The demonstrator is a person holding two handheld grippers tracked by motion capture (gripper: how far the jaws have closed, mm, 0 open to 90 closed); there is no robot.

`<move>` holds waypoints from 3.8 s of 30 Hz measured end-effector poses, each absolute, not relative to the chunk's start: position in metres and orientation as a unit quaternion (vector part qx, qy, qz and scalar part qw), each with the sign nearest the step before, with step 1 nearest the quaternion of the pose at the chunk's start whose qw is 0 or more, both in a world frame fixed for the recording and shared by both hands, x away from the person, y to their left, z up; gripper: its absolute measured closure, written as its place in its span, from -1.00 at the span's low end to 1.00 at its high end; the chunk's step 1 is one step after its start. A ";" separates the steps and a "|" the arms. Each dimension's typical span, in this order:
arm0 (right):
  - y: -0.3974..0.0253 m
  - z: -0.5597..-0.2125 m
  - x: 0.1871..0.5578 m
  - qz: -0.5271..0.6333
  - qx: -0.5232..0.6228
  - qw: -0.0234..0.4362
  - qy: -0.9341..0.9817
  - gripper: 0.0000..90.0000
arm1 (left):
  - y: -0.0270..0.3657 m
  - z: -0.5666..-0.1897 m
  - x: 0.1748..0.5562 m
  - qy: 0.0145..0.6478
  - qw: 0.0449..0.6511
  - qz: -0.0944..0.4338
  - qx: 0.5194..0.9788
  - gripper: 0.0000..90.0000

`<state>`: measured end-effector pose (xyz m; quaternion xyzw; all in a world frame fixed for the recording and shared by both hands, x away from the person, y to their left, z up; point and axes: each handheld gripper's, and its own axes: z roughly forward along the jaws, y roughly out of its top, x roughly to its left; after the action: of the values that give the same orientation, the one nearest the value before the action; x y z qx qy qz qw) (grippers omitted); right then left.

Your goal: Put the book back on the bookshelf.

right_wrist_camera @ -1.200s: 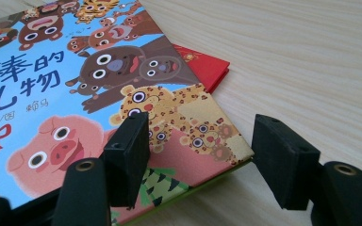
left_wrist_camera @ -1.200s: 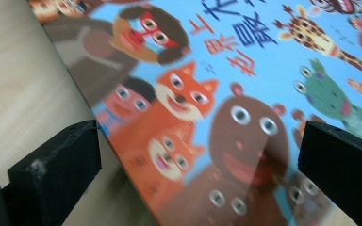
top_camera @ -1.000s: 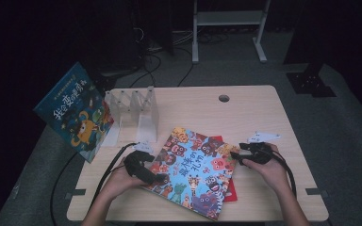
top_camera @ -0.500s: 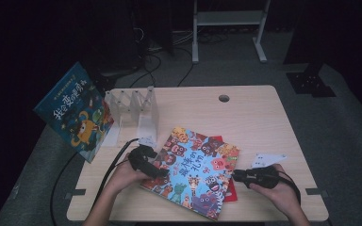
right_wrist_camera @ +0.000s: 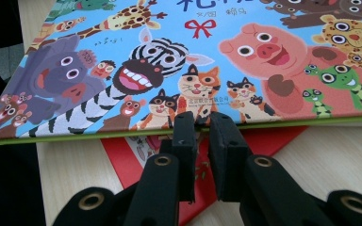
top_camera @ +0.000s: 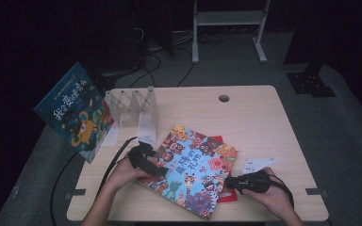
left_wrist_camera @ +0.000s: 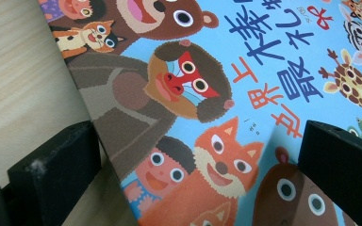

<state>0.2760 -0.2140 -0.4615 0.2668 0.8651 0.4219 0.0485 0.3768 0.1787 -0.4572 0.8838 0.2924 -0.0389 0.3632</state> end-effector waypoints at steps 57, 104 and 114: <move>-0.185 -0.462 0.286 0.431 0.297 0.065 0.850 0.88 | 0.184 -0.387 0.417 0.299 0.380 -0.081 0.872 -0.86; -0.144 -0.462 0.299 0.428 0.287 0.098 0.851 0.88 | 0.150 -0.277 0.431 0.261 0.344 -0.057 0.900 0.40; -0.137 -0.463 0.302 0.441 0.287 0.081 0.847 0.76 | 0.145 -0.265 0.439 0.269 0.338 -0.081 0.898 0.56</move>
<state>0.3023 -0.1365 -0.4633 0.2868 0.8467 0.4407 0.0814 0.4391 0.1455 -0.2652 0.8981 0.2693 -0.0812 0.3381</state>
